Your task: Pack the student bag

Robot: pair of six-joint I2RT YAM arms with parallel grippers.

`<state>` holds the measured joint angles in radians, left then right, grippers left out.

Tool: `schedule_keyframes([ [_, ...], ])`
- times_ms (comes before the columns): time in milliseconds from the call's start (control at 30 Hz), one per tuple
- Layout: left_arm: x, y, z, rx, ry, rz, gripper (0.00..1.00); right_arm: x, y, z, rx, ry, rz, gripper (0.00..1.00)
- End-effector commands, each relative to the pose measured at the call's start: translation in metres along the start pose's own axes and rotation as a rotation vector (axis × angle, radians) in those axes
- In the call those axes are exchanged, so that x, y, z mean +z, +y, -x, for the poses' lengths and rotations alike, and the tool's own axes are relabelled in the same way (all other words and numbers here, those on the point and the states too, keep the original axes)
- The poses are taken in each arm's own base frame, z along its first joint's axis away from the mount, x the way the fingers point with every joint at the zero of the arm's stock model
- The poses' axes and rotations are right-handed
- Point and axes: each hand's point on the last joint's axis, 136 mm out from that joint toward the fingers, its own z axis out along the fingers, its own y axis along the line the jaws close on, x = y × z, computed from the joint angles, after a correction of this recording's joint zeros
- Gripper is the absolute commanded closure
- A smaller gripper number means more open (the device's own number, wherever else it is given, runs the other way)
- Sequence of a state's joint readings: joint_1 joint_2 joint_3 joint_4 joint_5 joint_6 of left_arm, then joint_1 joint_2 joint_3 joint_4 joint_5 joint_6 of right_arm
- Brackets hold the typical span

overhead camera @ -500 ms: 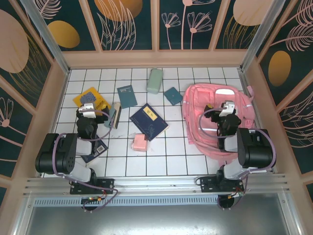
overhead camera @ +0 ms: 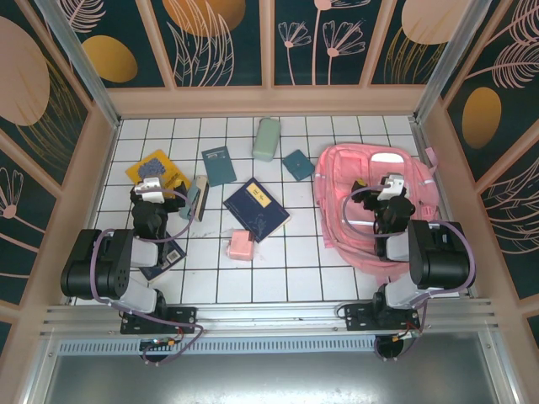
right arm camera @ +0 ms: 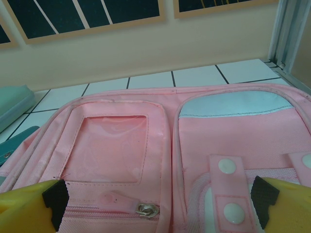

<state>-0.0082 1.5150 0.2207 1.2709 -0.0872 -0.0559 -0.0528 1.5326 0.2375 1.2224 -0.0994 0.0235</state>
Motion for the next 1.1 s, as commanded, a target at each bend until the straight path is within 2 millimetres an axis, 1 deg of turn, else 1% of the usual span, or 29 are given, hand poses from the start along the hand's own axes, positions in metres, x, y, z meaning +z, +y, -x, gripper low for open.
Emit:
schedule_keyframes([
  [0, 0.003, 0.004, 0.006, -0.014, -0.015, 0.021, 0.01, 0.001, 0.000, 0.003, -0.016, -0.012, 0.010, 0.01],
  [333, 0.004, 0.004, 0.004, -0.016, -0.009, 0.025, 0.01, 0.001, 0.000, 0.002, -0.014, -0.008, 0.009, 0.01],
  [433, 0.005, 0.010, 0.007, -0.027, -0.011, 0.057, 0.01, 0.001, 0.000, 0.002, -0.013, -0.009, 0.008, 0.01],
  [500, 0.007, 0.016, 0.012, -0.036, 0.004, 0.094, 0.01, 0.000, -0.003, 0.003, -0.009, -0.011, -0.010, 0.01],
  [600, 0.020, 0.027, 0.027, -0.056, 0.087, 0.181, 0.01, 0.003, -0.013, 0.015, 0.020, 0.005, -0.083, 0.01],
  [700, 0.027, 0.031, 0.052, -0.121, 0.131, 0.226, 0.01, 0.003, -0.017, 0.038, 0.039, 0.000, -0.121, 0.01],
  [767, 0.031, 0.027, 0.074, -0.209, 0.143, 0.226, 0.01, -0.005, -0.023, 0.062, 0.120, -0.052, -0.155, 0.01],
  [800, 0.031, 0.027, 0.082, -0.260, 0.154, 0.235, 0.01, -0.007, -0.023, 0.070, 0.154, -0.057, -0.152, 0.01],
  [833, 0.030, 0.031, 0.086, -0.342, 0.182, 0.274, 0.01, -0.009, -0.024, 0.080, 0.221, -0.059, -0.162, 0.01],
  [867, 0.031, 0.029, 0.092, -0.388, 0.205, 0.282, 0.01, -0.011, -0.032, 0.085, 0.332, -0.041, -0.203, 0.01],
  [933, 0.034, 0.015, 0.098, -0.410, 0.259, 0.211, 0.01, -0.014, -0.049, 0.089, 0.491, 0.011, -0.292, 0.01],
  [1000, 0.033, 0.003, 0.100, -0.462, 0.284, 0.153, 0.01, -0.012, -0.053, 0.082, 0.590, 0.110, -0.296, 0.01],
  [1067, 0.029, -0.009, 0.101, -0.506, 0.298, 0.087, 0.01, -0.009, -0.043, 0.073, 0.639, 0.208, -0.249, 0.01],
])
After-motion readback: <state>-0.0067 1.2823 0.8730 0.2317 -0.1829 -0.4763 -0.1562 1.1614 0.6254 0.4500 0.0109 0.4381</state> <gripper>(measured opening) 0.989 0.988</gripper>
